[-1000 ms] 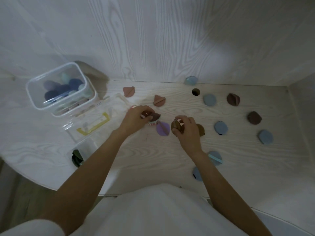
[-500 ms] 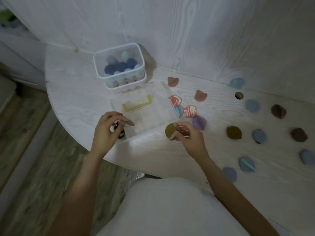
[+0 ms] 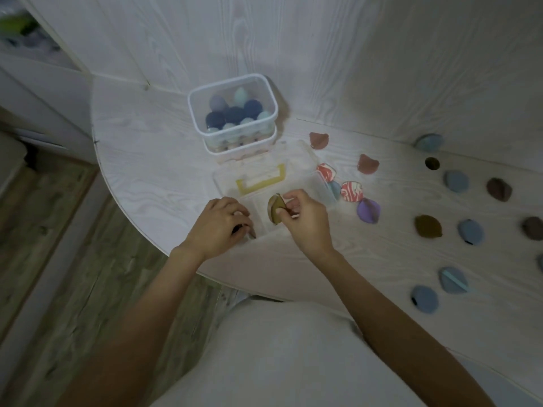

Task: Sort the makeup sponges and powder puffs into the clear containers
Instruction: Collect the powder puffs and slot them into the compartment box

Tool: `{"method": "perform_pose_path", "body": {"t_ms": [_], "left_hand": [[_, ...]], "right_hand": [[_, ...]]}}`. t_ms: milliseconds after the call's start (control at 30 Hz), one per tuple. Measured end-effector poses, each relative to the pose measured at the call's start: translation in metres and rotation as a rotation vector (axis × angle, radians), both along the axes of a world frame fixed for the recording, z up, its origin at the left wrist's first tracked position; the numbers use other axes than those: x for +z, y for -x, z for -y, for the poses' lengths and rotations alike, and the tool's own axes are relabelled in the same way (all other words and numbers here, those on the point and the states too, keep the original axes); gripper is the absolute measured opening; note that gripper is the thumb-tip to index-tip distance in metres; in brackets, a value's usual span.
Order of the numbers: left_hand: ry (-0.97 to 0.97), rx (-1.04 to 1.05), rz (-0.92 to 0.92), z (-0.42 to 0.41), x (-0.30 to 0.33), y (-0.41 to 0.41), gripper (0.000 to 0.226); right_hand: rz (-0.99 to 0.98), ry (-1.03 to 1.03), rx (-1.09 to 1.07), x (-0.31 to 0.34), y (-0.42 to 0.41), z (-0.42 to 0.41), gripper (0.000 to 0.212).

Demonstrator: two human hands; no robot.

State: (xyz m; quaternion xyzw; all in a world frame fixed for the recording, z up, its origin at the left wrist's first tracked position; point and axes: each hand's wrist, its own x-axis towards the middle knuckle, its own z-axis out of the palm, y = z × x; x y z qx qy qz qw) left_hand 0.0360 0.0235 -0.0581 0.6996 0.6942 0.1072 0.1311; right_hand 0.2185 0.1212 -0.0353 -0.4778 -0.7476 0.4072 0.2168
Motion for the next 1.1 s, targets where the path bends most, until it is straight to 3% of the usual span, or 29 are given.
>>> {"method": "perform_pose_path", "body": {"t_ms": [200,367,533,800,933,1000,1100], "left_hand": [[-0.018,-0.106,0.069,0.002,-0.006,0.009,0.033],[-0.011,-0.176,0.131,-0.002,-0.008,0.014,0.02],[0.005,-0.078,0.078,-0.001,-0.015,-0.008,0.025],[-0.118,0.129,0.157,-0.006,-0.005,-0.046,0.04],[-0.079,0.09,0.027,-0.021,-0.008,-0.053,0.043],[-0.061,0.06,-0.022,-0.027,-0.011,-0.053,0.035],[-0.091,0.047,-0.062,-0.029,-0.011,-0.051,0.018]], "right_hand": [[0.358,-0.273,0.222,-0.009,0.025,0.002,0.019],[0.463,-0.282,0.265,-0.012,0.028,0.002,0.017],[0.497,-0.301,0.285,-0.026,0.023,0.006,0.018],[0.406,-0.186,0.324,-0.031,-0.003,0.0,0.025],[0.344,-0.167,0.349,-0.022,-0.014,-0.001,0.024],[0.246,-0.173,0.249,-0.012,-0.03,-0.01,0.019],[0.116,-0.227,-0.097,-0.006,-0.072,-0.035,0.013]]}}
